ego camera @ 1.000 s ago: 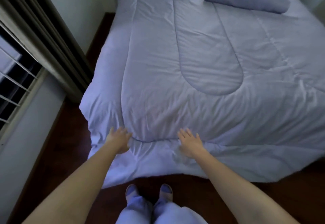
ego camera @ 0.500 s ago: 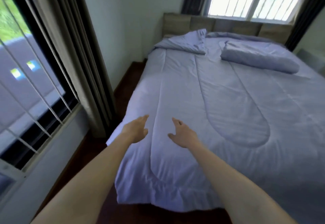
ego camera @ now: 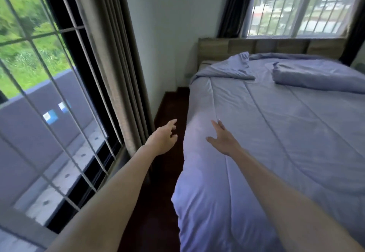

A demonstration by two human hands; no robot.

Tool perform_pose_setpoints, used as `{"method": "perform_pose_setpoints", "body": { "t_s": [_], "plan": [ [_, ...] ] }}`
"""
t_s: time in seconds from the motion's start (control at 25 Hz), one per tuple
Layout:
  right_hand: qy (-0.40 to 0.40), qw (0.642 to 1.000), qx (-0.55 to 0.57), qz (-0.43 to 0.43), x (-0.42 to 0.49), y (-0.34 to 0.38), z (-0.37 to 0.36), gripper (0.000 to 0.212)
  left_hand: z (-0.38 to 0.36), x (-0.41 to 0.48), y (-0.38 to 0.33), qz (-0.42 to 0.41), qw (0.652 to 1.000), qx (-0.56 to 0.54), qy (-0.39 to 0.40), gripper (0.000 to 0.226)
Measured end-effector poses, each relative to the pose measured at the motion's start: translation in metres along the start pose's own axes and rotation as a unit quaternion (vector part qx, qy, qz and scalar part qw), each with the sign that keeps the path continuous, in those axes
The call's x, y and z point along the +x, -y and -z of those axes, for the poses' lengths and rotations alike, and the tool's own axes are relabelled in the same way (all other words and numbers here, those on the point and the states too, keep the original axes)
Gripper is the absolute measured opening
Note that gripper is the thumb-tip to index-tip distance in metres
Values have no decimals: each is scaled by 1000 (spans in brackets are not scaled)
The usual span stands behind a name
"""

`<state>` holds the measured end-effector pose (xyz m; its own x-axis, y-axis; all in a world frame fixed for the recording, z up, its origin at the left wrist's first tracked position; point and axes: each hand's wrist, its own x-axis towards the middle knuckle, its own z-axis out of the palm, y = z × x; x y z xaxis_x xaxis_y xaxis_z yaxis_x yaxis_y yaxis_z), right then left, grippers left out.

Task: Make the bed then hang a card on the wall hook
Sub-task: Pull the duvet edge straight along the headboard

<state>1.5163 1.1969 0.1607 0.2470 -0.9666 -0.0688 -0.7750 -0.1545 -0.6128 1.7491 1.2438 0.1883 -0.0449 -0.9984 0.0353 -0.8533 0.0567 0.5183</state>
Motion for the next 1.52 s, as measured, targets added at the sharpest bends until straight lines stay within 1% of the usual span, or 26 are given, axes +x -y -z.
{"method": "perform_pose_setpoints", "body": {
  "t_s": [0.12,0.2,0.28,0.32,0.4,0.48,0.64,0.76,0.88,1.0,1.08,1.2,1.32,1.44,1.52],
  "plan": [
    [-1,1000,-21,-17,40,0,-8,75,-3,37,28,-40,996,73,33,70],
    [-1,999,-25,-38,82,-7,-12,76,-7,72,49,-49,990,114,69,75],
    [-5,998,-17,-61,134,-16,-10,78,-2,121,64,-58,982,139,112,83],
    [-23,997,-9,-68,164,-20,-6,79,4,153,69,-71,978,158,118,85],
    [-73,993,17,-97,232,-23,6,81,29,231,74,-94,972,183,114,88],
    [-99,986,35,-127,285,-18,11,83,50,298,72,-116,965,200,124,88],
    [-80,988,-40,-126,368,6,19,80,58,394,75,-154,957,219,115,82],
    [-74,984,-79,-142,413,10,30,77,40,452,91,-187,929,295,125,75],
    [-88,975,-101,-179,456,-2,46,76,23,524,100,-213,912,325,129,72],
    [-105,958,-133,-230,504,-18,66,76,16,605,94,-254,901,334,113,72],
    [-112,948,-155,-255,542,-21,83,77,20,656,88,-284,898,327,73,71],
    [-137,944,-170,-248,601,-16,102,76,30,730,89,-295,902,311,45,71],
    [-145,941,-194,-238,648,-26,106,75,21,787,96,-292,905,302,64,71],
    [-131,934,-197,-269,696,-57,99,76,-8,842,105,-307,901,301,55,70],
    [-105,930,-206,-286,727,-83,93,75,-36,878,114,-307,903,293,63,68]
  ]
}}
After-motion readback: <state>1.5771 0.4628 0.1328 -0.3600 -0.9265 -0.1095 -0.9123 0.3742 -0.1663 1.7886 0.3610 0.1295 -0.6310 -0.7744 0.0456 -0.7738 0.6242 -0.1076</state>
